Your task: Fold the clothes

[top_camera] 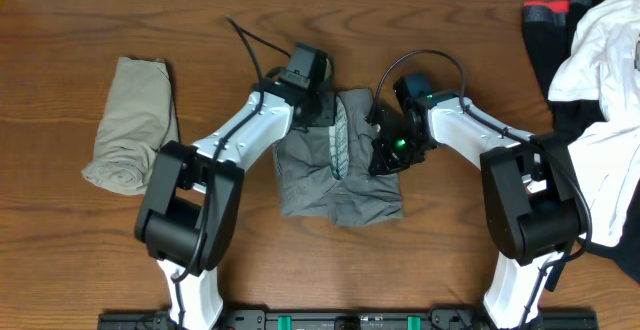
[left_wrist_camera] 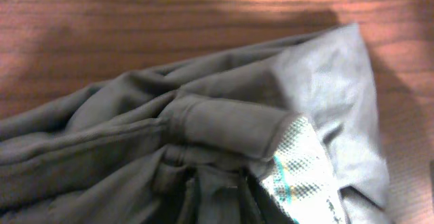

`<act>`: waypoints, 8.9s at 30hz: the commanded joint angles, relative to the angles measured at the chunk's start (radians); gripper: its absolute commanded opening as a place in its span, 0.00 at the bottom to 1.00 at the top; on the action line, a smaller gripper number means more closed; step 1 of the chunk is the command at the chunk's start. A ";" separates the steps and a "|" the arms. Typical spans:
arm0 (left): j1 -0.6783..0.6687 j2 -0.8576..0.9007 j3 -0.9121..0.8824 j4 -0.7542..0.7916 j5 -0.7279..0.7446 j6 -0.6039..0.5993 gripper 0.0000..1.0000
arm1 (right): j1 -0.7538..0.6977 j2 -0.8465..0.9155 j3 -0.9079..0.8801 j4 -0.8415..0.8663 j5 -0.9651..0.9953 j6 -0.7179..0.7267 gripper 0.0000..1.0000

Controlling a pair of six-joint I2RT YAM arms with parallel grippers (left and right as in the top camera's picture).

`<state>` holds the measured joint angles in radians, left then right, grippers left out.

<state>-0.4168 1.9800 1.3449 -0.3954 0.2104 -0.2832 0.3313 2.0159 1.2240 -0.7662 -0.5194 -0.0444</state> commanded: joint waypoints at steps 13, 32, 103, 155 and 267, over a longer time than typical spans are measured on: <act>0.009 -0.282 0.001 -0.528 0.067 -0.016 0.21 | 0.002 0.059 -0.027 -0.010 0.126 0.006 0.01; -0.120 -0.119 -0.179 -0.442 0.066 0.258 0.22 | 0.002 0.059 -0.027 -0.013 0.119 0.006 0.01; 0.207 -0.294 -0.147 -0.334 0.392 0.058 0.06 | 0.006 0.024 0.023 0.208 -0.072 -0.215 0.02; -0.207 -0.135 0.111 -0.586 -0.301 -0.510 0.06 | 0.010 0.035 0.023 0.122 0.000 -0.151 0.02; -0.279 -0.260 -0.051 -0.826 -0.643 -0.299 0.06 | -0.006 0.035 0.023 0.074 0.048 -0.083 0.46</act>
<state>-0.7353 1.7767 1.2881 -1.1854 -0.3027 -0.4274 0.3325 2.0308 1.2575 -0.6865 -0.5991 -0.1421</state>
